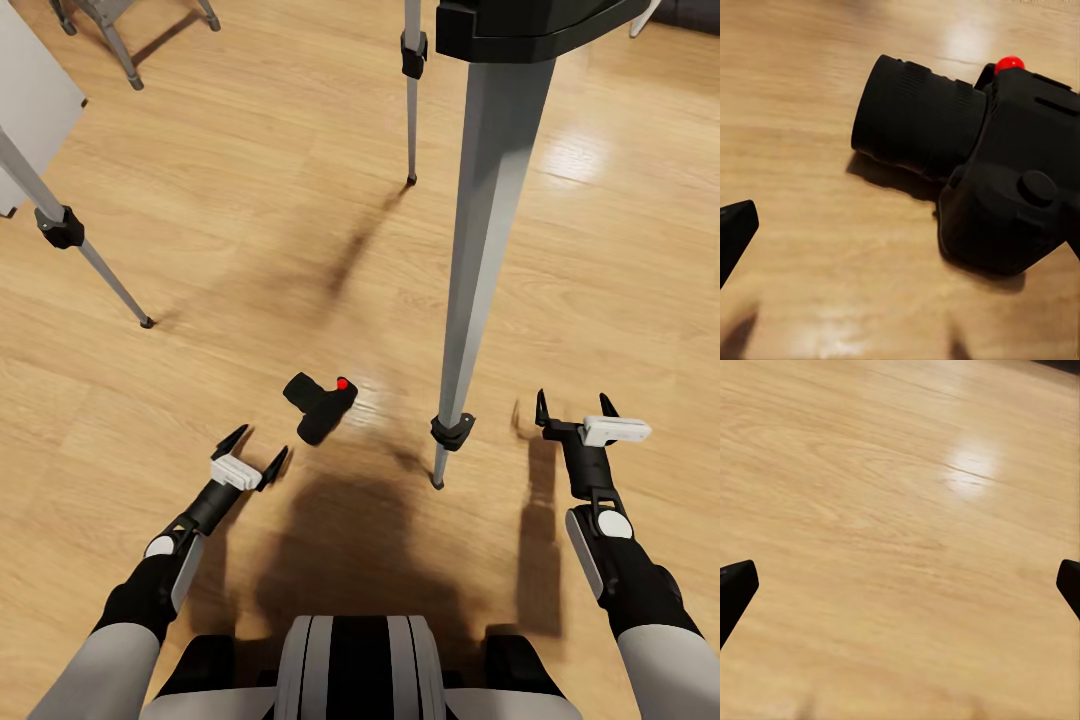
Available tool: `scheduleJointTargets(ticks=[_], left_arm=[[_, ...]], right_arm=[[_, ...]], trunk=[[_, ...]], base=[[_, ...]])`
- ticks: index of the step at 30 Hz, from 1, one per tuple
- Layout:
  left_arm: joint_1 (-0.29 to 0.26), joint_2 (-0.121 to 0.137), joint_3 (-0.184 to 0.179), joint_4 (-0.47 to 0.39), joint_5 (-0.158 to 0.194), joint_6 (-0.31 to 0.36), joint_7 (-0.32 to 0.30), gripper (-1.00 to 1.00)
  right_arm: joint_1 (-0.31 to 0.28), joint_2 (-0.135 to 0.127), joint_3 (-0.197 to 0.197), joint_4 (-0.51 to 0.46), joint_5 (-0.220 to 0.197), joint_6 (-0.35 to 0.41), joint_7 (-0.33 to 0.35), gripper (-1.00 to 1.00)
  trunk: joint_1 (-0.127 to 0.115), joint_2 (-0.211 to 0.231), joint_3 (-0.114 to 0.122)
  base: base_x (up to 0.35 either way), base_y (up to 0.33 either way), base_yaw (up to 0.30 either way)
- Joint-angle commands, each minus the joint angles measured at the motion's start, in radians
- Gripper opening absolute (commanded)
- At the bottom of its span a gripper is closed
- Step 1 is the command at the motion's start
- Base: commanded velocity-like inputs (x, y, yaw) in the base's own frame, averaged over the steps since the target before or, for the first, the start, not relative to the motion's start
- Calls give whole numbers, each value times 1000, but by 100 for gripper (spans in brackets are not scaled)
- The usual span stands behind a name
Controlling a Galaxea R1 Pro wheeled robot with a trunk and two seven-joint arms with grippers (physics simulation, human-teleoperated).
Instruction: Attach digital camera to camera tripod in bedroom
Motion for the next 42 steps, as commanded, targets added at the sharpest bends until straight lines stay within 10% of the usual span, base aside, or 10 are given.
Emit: scheduleJointTargets(ticks=[1, 42], left_arm=[[-1, -1, 3, 1, 0, -3, -7, 100], [-1, -56, -6, 31, -2, 13, -10, 100]], right_arm=[[0, 0, 0, 1, -1, -3, 0, 100], [0, -2, 2, -25, -1, -3, 3, 100]], trunk=[[0, 0, 0], [0, 0, 0]], base=[[0, 0, 0], [0, 0, 0]])
